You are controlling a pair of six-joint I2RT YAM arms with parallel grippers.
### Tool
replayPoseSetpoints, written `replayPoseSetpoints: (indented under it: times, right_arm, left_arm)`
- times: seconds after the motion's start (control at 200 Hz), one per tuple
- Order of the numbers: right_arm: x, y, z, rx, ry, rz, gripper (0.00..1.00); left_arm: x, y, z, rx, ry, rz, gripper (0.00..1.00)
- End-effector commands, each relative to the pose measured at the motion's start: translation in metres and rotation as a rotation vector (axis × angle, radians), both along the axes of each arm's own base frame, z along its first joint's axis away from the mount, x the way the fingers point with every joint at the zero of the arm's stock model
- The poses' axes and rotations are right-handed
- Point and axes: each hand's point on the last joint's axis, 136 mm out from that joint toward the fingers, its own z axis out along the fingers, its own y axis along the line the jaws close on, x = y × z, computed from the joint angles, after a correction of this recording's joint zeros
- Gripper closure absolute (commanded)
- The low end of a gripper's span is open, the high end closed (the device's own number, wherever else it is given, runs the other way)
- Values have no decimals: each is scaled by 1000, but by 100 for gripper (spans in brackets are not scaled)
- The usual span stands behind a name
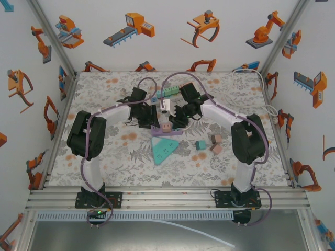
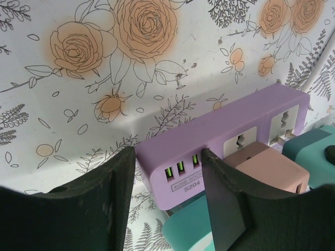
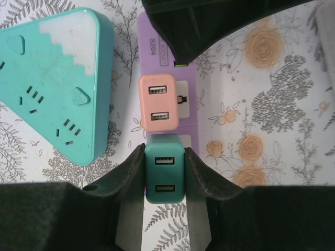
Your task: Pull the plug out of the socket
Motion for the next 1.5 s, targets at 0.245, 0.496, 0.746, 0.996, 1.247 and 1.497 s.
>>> replayPoseSetpoints:
  times: [0.245,0.496,0.746,0.996,1.247,1.497]
  right_arm:
    - [1,-4,84,197,-64,-185,83]
    - [27,-51,120,392,214,-625,83]
    - [59,-123,87,561,600,-1161,83]
    - [59,-153,28,581,690,-1416,82]
    - [52,-159,-27,535,769,-1503,78]
    - [40,-171,-58,441,747,-1565,74]
  left_arm:
    - [-13,33,-9,121,89,-21,45]
    - [4,31,33,10,27,15,40]
    - [-11,32,96,-90,-81,27,21]
    - [-65,24,173,-301,-293,-106,1]
    - [-115,41,192,-259,-480,-184,3]
    - [-123,55,187,-217,-511,-157,3]
